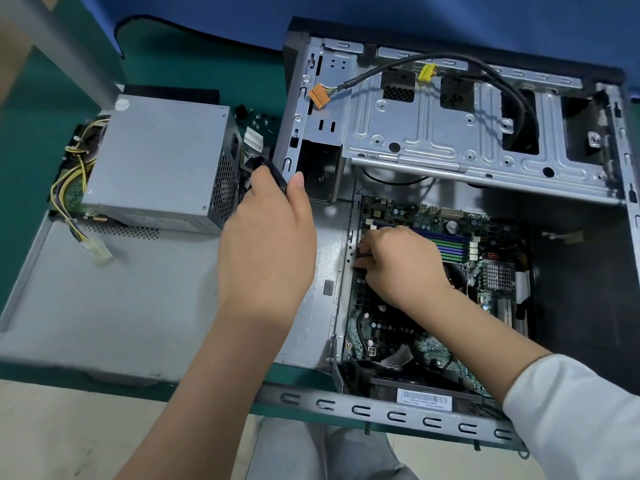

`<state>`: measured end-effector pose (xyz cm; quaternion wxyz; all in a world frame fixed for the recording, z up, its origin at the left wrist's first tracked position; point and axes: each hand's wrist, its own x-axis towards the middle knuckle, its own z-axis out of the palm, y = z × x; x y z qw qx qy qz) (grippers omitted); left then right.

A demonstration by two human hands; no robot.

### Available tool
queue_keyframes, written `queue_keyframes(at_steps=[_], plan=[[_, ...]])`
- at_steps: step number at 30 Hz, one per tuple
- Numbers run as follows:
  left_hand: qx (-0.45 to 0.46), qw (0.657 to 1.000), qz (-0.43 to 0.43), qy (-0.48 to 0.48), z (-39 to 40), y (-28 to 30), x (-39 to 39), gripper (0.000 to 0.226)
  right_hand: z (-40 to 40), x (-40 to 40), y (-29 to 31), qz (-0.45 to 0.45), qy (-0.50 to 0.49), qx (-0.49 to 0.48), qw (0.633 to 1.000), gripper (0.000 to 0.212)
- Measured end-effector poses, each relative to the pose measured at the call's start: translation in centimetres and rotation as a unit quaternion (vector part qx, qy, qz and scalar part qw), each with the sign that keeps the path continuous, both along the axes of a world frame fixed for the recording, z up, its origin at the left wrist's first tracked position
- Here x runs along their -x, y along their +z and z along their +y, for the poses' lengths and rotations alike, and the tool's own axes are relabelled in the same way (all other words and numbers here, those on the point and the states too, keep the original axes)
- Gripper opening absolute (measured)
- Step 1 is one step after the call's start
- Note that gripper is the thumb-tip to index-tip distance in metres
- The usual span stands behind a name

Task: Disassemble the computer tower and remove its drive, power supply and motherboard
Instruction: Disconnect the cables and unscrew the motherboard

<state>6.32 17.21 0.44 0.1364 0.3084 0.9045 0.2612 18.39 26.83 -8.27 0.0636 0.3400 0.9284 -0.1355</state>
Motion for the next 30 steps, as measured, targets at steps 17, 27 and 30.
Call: queue_keyframes(at_steps=[17,27,30], plan=[[-0.007,1.000,-0.001,0.005,-0.10,-0.08,0.17,0.031,0.22,0.19,0.44,-0.015,-0.024,-0.015,0.999,0.016],[0.007,1.000,0.003,0.008,-0.07,-0.10,0.28,0.030,-0.04,0.15,0.37,-0.019,-0.030,-0.020,0.999,0.011],[0.010,1.000,0.002,0.007,-0.15,-0.03,0.22,0.028,0.10,0.22,0.27,-0.015,-0.035,-0.021,0.999,0.015]])
